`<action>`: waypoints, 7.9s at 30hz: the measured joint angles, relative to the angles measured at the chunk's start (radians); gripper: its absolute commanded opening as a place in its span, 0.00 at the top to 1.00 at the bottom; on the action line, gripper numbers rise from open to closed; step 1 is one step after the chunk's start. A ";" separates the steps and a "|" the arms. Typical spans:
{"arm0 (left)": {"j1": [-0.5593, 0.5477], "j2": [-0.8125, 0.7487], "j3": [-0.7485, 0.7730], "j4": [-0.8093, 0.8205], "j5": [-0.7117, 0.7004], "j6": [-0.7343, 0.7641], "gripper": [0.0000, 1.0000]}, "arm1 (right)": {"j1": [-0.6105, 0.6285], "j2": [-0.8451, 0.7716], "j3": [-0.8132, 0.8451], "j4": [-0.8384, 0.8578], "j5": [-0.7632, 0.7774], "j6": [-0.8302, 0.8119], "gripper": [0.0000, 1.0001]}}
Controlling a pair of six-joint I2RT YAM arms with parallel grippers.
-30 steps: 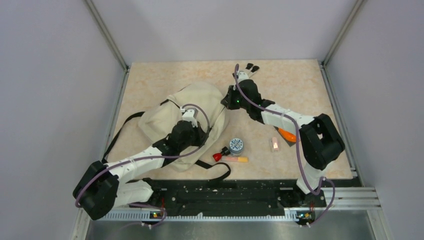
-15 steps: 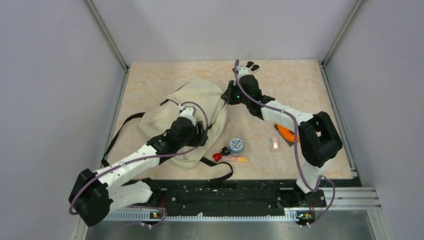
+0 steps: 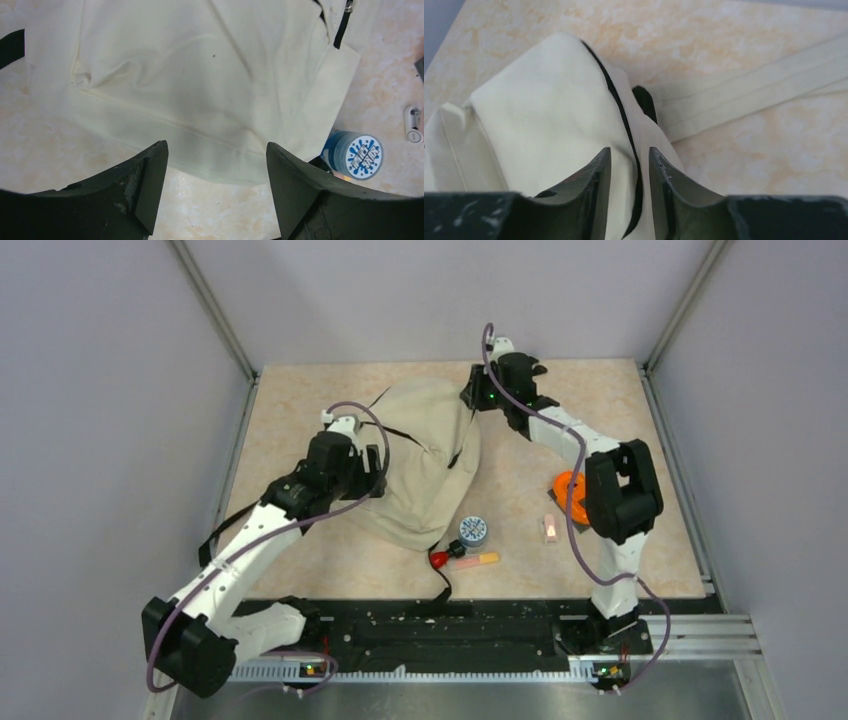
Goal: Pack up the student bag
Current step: Adjust the student bag at the center of the board, then unzip the student bag at the center of the board, then adjust the student bag at the center of the board.
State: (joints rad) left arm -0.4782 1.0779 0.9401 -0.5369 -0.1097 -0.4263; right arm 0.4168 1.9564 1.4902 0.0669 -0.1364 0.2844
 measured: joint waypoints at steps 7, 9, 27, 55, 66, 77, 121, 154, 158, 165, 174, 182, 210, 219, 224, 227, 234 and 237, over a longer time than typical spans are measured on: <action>0.095 0.066 0.027 -0.053 0.047 0.071 0.22 | -0.034 -0.048 0.051 -0.003 0.006 -0.058 0.25; 0.145 0.069 0.028 -0.054 0.084 0.070 0.22 | -0.034 -0.117 -0.006 -0.005 0.004 -0.053 0.24; 0.234 0.019 0.109 -0.083 0.173 0.177 0.22 | 0.039 -0.478 -0.721 0.056 -0.105 0.292 0.42; 0.235 0.079 0.079 -0.084 0.078 0.217 0.22 | 0.113 -0.279 -0.699 0.222 -0.192 0.370 1.00; 0.236 0.109 0.079 -0.084 0.101 0.217 0.23 | -0.024 -0.217 -0.530 0.080 -0.142 0.241 1.00; 0.237 0.108 0.079 -0.082 0.190 0.217 0.23 | -0.196 -0.163 -0.380 -0.048 0.017 0.047 0.89; 0.249 -0.029 0.051 -0.039 0.071 0.185 0.23 | 0.402 0.122 0.245 -0.372 0.308 0.020 0.52; 0.249 -0.029 0.051 -0.039 0.064 0.185 0.22 | 0.245 0.000 0.175 -0.407 0.290 -0.045 1.00; 0.249 -0.029 0.051 -0.039 0.065 0.185 0.23 | 0.200 0.000 0.153 -0.410 0.241 -0.039 1.00; 0.249 -0.028 0.051 -0.039 0.067 0.185 0.23 | 0.152 -0.032 0.085 -0.402 0.207 -0.039 1.00; 0.249 -0.028 0.051 -0.039 0.066 0.186 0.23 | 0.059 -0.107 0.027 -0.404 0.186 -0.050 1.00; 0.249 -0.023 0.051 -0.039 0.063 0.186 0.23 | -0.016 -0.138 -0.012 -0.394 0.151 -0.058 1.00; 0.249 -0.030 0.030 -0.009 0.189 0.219 0.16 | -0.132 -0.063 -0.132 -0.301 0.105 -0.053 1.00; 0.247 0.034 0.055 0.089 0.393 0.180 0.15 | -0.148 -0.089 -0.144 -0.330 0.116 -0.057 0.59; 0.225 0.214 0.192 0.151 0.443 0.138 0.17 | -0.171 -0.193 -0.194 -0.374 0.130 -0.061 0.40; 0.209 0.304 0.252 0.225 0.438 0.136 0.16 | -0.173 -0.290 -0.245 -0.370 0.134 -0.045 0.28; 0.158 0.500 0.354 0.356 0.463 0.173 0.16 | -0.173 -0.552 -0.490 -0.310 0.084 0.029 0.24; 0.131 0.612 0.447 0.373 0.492 0.221 0.16 | -0.173 -0.616 -0.580 -0.282 0.041 0.062 0.23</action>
State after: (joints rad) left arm -0.3473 1.6897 1.3872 -0.1635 0.3820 -0.2050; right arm 0.2440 1.3399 0.9100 -0.2146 -0.0952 0.3466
